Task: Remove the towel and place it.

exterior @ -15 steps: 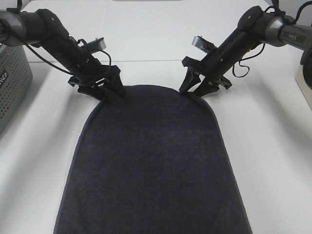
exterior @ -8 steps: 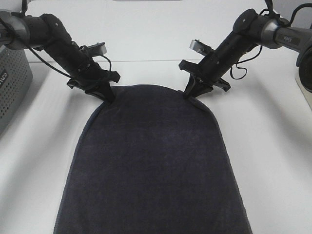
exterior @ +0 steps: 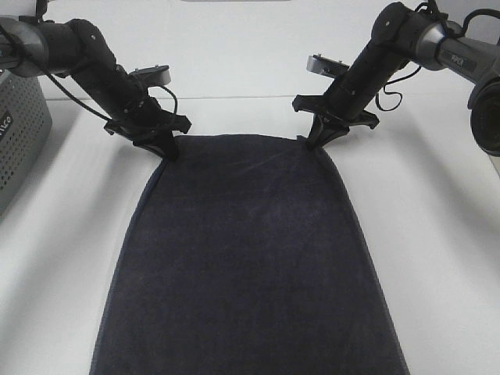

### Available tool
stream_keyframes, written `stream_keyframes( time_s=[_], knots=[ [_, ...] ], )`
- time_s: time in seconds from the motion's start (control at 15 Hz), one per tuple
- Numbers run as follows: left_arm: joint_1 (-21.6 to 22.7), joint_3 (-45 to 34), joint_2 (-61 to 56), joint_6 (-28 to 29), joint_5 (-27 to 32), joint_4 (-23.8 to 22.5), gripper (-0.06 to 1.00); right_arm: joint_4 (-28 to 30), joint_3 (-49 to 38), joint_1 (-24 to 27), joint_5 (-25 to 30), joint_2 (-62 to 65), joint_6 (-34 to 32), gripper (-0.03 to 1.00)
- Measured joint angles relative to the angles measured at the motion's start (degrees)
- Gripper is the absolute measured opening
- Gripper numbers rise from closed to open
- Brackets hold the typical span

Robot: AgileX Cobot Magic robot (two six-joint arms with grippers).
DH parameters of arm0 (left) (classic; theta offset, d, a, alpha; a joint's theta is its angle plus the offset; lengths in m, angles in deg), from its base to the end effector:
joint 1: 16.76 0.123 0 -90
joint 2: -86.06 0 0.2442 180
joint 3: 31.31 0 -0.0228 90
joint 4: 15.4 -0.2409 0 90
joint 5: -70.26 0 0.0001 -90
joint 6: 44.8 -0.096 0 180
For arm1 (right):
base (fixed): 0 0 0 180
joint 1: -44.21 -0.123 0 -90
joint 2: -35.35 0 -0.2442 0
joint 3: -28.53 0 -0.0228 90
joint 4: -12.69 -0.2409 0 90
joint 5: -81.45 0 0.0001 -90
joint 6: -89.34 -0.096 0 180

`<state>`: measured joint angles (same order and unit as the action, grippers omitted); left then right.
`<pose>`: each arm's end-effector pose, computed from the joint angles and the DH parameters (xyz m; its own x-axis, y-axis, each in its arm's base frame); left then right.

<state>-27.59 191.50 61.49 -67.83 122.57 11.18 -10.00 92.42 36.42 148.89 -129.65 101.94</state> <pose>0.4662 -0.1238 0.0676 -0.8981 0.2717 -0.3460 0.3807 0.8741 -0.3017 0.4877 0.1013 0.0748 -0.9505 -0.1874 -0.2479 -0.2651 0.9051 0.3325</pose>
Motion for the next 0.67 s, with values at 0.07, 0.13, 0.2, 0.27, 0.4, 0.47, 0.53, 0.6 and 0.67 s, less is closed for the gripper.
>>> stream_keyframes(
  time_s=[0.07, 0.13, 0.2, 0.27, 0.4, 0.47, 0.53, 0.6, 0.67],
  knots=[
    [0.0, 0.06, -0.11, -0.4, -1.78, -0.86, 0.01, 0.52, 0.97, 0.0, -1.49, -0.17, 0.0, 0.03],
    [0.0, 1.09, 0.0, -1.03, -2.52, -1.78, 0.01, 0.63, 2.01, 0.0, -3.55, -0.4, 0.0, 0.03],
    [0.0, 2.52, 0.23, -1.66, -3.27, -2.46, 0.01, 0.63, 3.09, 0.0, -5.73, -0.4, 0.0, 0.03],
    [0.0, 4.13, 0.4, -2.41, -4.07, -2.69, 0.01, 0.63, 3.95, 0.0, -8.14, -0.46, 0.0, 0.03],
    [0.0, 6.47, 0.4, -4.81, -7.33, -2.64, 0.01, 0.97, 5.21, 0.0, -13.41, -0.8, -0.23, 0.03],
    [0.0, 7.22, 0.4, -6.42, -9.05, -2.12, 0.01, 1.66, 5.39, 0.0, -15.47, -0.8, -0.52, 0.03],
    [0.0, 7.85, 0.4, -8.42, -10.94, -0.97, 0.01, 2.69, 5.39, 0.0, -17.36, -0.8, -1.6, 0.03],
    [0.0, 8.02, 0.4, -9.74, -11.97, -0.29, 0.01, 3.61, 5.39, 0.0, -18.28, -0.8, -2.01, 0.03],
    [0.0, 8.25, 0.46, -14.15, -15.13, 2.69, 0.01, 6.36, 5.39, 0.0, -20.68, -0.8, -3.44, 0.03]
  ],
)
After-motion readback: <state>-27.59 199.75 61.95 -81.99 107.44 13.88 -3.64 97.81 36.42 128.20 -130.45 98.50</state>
